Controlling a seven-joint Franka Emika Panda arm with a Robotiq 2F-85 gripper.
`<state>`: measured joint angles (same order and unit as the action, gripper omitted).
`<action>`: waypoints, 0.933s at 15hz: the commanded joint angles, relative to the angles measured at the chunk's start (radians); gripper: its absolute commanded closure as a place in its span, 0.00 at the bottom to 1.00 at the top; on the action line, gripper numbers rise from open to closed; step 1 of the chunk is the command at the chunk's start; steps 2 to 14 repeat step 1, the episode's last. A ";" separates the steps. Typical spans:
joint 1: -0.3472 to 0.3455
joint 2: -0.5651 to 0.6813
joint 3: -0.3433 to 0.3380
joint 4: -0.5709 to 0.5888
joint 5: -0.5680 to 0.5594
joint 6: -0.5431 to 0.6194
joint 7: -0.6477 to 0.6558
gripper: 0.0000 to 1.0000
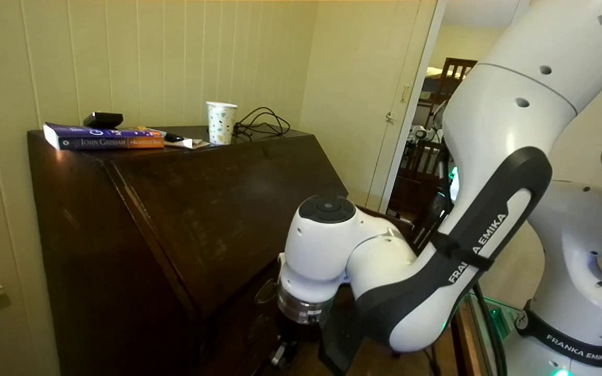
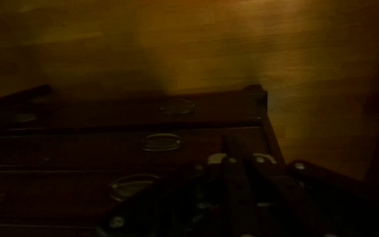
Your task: Push the wooden rail on the left backwards.
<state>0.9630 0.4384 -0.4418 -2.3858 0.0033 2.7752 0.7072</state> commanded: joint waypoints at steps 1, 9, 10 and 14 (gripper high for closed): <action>-0.076 -0.014 0.063 0.001 -0.067 0.003 0.043 0.92; -0.076 -0.014 0.063 0.001 -0.067 0.003 0.043 0.92; -0.076 -0.014 0.063 0.001 -0.067 0.003 0.043 0.92; -0.076 -0.014 0.063 0.001 -0.067 0.003 0.043 0.92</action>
